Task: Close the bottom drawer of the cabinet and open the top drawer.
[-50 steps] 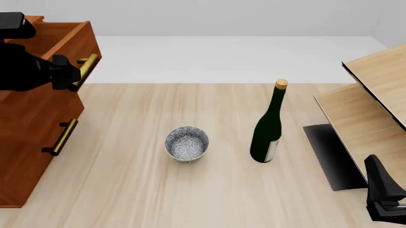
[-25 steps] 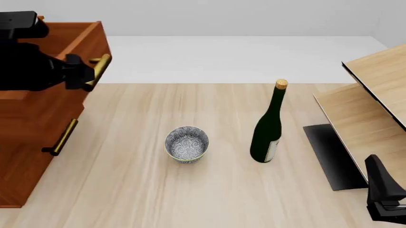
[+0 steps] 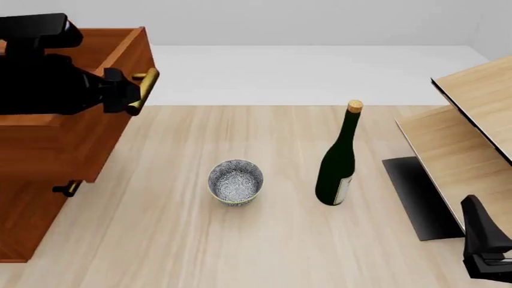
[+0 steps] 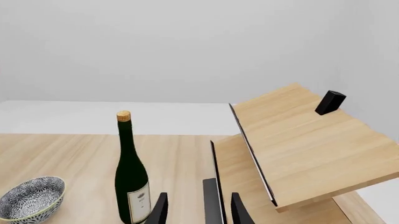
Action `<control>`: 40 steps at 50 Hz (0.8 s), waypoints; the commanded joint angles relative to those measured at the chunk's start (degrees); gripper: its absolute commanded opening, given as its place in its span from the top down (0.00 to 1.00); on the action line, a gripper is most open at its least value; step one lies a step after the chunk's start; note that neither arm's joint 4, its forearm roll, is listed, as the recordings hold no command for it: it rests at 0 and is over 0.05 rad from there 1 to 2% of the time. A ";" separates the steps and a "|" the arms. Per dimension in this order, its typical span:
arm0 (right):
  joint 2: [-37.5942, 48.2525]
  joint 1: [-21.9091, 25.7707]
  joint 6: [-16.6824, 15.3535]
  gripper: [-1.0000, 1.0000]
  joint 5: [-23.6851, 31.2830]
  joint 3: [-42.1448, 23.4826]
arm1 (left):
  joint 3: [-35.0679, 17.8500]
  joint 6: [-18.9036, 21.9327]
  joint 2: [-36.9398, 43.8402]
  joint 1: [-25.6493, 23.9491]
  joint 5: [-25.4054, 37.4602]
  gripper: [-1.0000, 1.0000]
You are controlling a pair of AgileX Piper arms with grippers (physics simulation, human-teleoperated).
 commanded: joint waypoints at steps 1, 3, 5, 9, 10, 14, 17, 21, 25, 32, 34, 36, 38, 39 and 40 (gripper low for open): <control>0.00 -0.06 0.01 0.00 0.02 -0.03 | 1.34 0.67 2.94 -2.95 -0.83 0.00; 0.01 -0.07 0.04 0.00 0.02 -0.03 | 1.26 0.54 3.09 -2.99 -0.93 0.00; 0.01 -0.07 0.03 0.00 0.02 -0.03 | 1.23 0.17 3.26 -3.37 -1.08 0.00; 0.01 -0.11 0.06 0.00 0.04 -0.03 | 1.15 -0.06 3.47 -4.05 -1.27 0.00; 0.01 -0.11 0.09 0.00 0.05 -0.04 | 1.12 -0.37 3.57 -4.42 -1.34 0.00; 0.01 -0.09 0.15 0.00 0.07 -0.04 | 1.12 -0.75 3.84 -5.19 -1.57 0.00; 0.01 -0.09 0.12 0.00 0.06 -0.01 | 1.06 -0.94 4.07 -5.68 -1.76 0.00; 0.01 -0.13 0.16 0.00 0.08 -0.01 | 1.14 -1.41 4.41 -6.56 -2.16 0.00; 0.01 -0.15 0.17 0.00 0.07 -0.02 | 1.01 -1.75 4.69 -7.87 -2.34 0.00; 0.01 -0.23 0.22 0.00 0.09 -0.03 | 0.72 -2.26 5.20 -9.37 -2.66 0.00; 0.02 -0.27 0.29 0.00 0.11 -0.04 | 0.93 -2.35 5.28 -9.60 -2.86 0.00; 0.01 -0.28 0.30 0.00 0.10 -0.02 | 0.98 -2.36 5.31 -9.68 -2.93 0.00; 0.01 -0.25 0.29 0.00 0.09 0.01 | 0.98 -2.60 5.35 -9.93 -3.03 0.00; 0.01 -0.25 0.31 0.00 0.09 0.00 | 0.97 -2.53 5.38 -9.92 -3.04 0.00; 0.01 -0.24 0.33 0.00 0.09 -0.01 | 0.98 -2.51 5.40 -9.91 -3.06 0.00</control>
